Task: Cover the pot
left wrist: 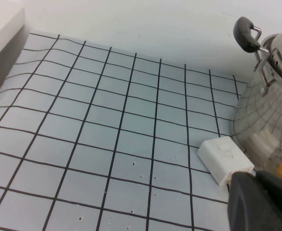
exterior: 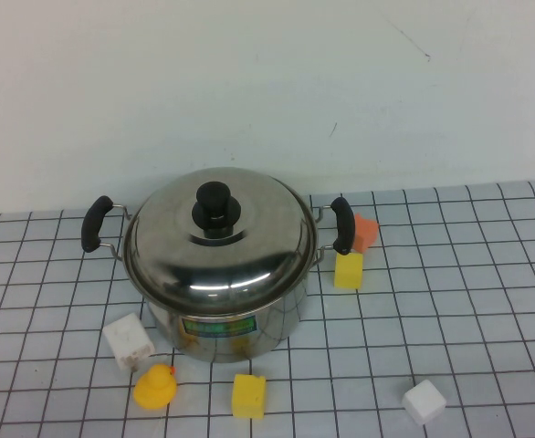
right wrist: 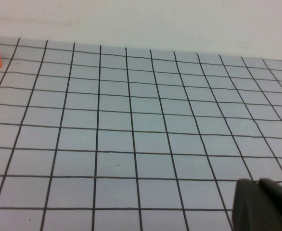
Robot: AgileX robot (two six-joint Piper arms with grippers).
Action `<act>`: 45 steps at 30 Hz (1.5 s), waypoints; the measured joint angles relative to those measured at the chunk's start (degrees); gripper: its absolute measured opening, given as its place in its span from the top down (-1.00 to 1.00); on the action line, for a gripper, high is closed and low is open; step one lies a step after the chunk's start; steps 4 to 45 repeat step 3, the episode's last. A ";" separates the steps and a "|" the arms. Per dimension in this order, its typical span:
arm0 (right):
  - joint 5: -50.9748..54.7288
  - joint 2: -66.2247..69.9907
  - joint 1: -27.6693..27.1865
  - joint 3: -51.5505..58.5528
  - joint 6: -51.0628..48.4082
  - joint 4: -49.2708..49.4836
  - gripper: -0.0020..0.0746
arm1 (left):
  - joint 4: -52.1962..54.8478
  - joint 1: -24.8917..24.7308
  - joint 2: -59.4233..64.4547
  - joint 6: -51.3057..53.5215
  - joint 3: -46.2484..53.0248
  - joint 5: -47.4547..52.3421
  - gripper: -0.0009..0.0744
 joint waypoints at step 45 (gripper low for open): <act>0.00 0.00 0.00 0.00 0.00 0.00 0.95 | 0.00 0.00 0.00 0.00 0.00 0.00 0.98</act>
